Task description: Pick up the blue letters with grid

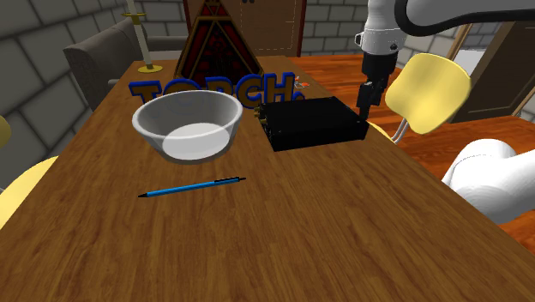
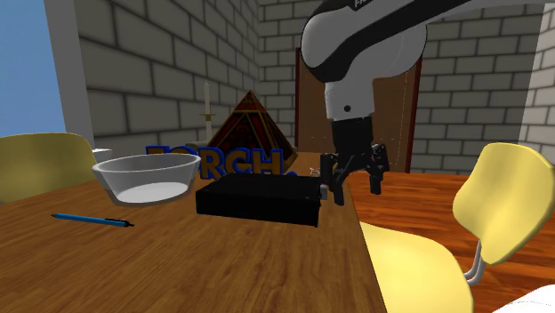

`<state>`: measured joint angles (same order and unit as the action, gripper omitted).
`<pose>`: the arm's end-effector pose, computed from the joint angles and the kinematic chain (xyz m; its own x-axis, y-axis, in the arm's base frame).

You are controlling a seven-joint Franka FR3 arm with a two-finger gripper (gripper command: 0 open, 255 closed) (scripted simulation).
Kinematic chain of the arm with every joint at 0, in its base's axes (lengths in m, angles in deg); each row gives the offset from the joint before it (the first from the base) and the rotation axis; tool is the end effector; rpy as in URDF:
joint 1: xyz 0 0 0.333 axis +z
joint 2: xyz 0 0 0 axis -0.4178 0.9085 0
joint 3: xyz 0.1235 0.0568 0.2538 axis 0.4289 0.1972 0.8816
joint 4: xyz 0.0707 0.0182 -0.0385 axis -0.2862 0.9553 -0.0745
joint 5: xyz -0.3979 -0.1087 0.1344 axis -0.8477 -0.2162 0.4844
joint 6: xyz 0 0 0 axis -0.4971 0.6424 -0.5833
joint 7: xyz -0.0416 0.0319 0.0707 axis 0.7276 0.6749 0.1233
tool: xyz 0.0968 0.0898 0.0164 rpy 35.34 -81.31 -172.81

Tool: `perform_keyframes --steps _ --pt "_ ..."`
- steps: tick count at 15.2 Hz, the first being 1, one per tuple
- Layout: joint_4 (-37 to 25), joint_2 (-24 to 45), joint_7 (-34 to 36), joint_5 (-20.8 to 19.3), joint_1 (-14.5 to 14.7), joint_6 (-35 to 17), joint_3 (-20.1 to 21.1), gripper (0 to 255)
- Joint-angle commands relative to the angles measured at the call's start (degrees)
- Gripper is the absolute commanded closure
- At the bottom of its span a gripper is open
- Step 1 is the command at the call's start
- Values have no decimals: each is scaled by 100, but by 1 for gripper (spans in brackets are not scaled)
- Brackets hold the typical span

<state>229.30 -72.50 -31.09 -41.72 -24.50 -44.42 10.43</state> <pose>0.3630 -0.0012 0.4915 0.9935 0.0205 -0.1120 0.0317 -0.9946 0.0993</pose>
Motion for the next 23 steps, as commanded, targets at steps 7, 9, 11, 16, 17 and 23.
perform_keyframes --steps 7,9,11,16,17,23 --pt "-896 1196 -733 37 316 -556 -90 0" --pt "-1230 1573 -977 68 425 -682 -108 0" --pt "-1579 1940 -1223 110 525 -782 -112 0" --pt "-2522 2820 -1831 238 757 -921 -83 0" --pt "-2722 2991 -1951 267 800 -930 -70 0" --pt "-4019 3997 -2639 433 1030 -868 59 0"
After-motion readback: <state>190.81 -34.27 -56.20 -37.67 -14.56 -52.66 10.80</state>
